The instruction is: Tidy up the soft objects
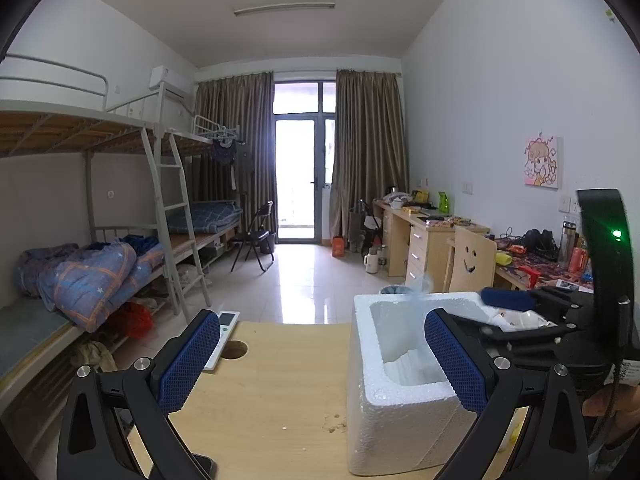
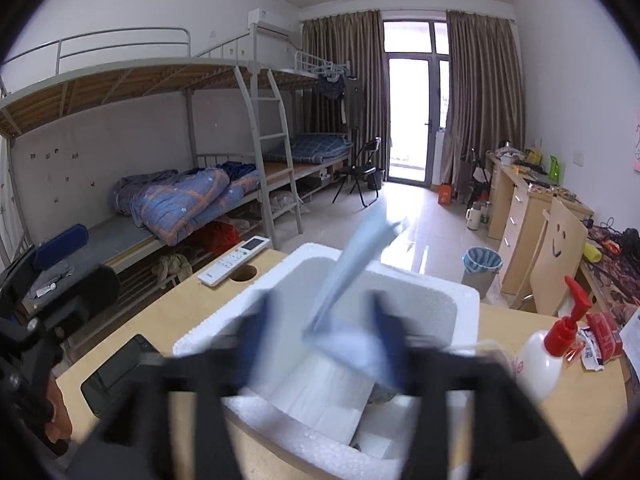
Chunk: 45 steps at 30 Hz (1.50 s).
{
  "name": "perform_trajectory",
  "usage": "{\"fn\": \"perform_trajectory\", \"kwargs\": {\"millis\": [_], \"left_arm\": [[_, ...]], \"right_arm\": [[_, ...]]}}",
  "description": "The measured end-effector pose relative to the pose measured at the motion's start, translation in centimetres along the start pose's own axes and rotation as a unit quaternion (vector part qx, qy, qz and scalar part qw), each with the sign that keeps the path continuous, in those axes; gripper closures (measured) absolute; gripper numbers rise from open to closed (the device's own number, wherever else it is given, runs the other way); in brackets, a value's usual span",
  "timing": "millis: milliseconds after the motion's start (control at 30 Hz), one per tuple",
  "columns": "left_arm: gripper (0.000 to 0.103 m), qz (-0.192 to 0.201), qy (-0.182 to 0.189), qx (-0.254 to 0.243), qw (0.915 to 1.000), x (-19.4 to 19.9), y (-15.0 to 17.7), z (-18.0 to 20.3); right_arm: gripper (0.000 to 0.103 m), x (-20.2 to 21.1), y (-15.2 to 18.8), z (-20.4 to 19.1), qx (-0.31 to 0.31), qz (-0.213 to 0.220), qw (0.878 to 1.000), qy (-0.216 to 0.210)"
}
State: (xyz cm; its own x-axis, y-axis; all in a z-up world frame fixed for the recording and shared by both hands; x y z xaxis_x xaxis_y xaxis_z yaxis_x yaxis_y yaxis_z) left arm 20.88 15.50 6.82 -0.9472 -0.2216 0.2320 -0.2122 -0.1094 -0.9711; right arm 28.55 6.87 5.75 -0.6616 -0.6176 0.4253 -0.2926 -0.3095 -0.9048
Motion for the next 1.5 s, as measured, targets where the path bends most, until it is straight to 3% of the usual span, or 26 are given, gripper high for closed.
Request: {"fn": "perform_trajectory", "kwargs": {"millis": [33, 200, 733, 900, 1067, 1500], "left_arm": [[0.001, -0.001, 0.0, 0.001, 1.0, -0.2, -0.1, 0.1], [0.001, 0.003, -0.001, 0.002, 1.0, 0.1, -0.4, 0.2], [0.001, 0.021, 0.005, -0.007, 0.9997, 3.0, -1.1, 2.3], [0.001, 0.029, 0.014, -0.01, 0.9994, 4.9, -1.2, 3.8], [0.001, 0.036, 0.022, -0.014, 0.999, 7.3, -1.1, 5.2], [0.001, 0.059, 0.047, -0.032, 0.9966, 12.7, -0.5, 8.9]], "right_arm": [[0.015, 0.3, 0.0, 0.0, -0.001, 0.008, 1.0, 0.0], [0.01, 0.9, 0.0, 0.1, -0.004, 0.011, 1.0, -0.004], [0.01, 4.7, 0.1, 0.7, -0.016, 0.04, 0.999, 0.006], [0.009, 7.7, 0.4, 1.2, -0.025, 0.054, 0.998, 0.026], [0.0, 11.7, 0.8, 1.2, -0.027, 0.081, 0.995, 0.044], [0.0, 18.6, 3.2, 0.6, -0.02, 0.118, 0.99, 0.07]]}}
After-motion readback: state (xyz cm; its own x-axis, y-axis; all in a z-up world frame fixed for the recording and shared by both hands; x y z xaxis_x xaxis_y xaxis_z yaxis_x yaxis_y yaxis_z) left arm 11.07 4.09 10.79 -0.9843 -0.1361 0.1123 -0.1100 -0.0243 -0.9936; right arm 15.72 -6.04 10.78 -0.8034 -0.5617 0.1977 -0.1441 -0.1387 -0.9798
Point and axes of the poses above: each gripper's, at about its wrist camera, not at the fingertips, and x roughly against the way its jaws point, z to its right, y to its underside, the point moved 2 cm from there along -x, roughly the way its jaws point, and after that the axes turned 3 degrees about x, right-handed, at the moved point
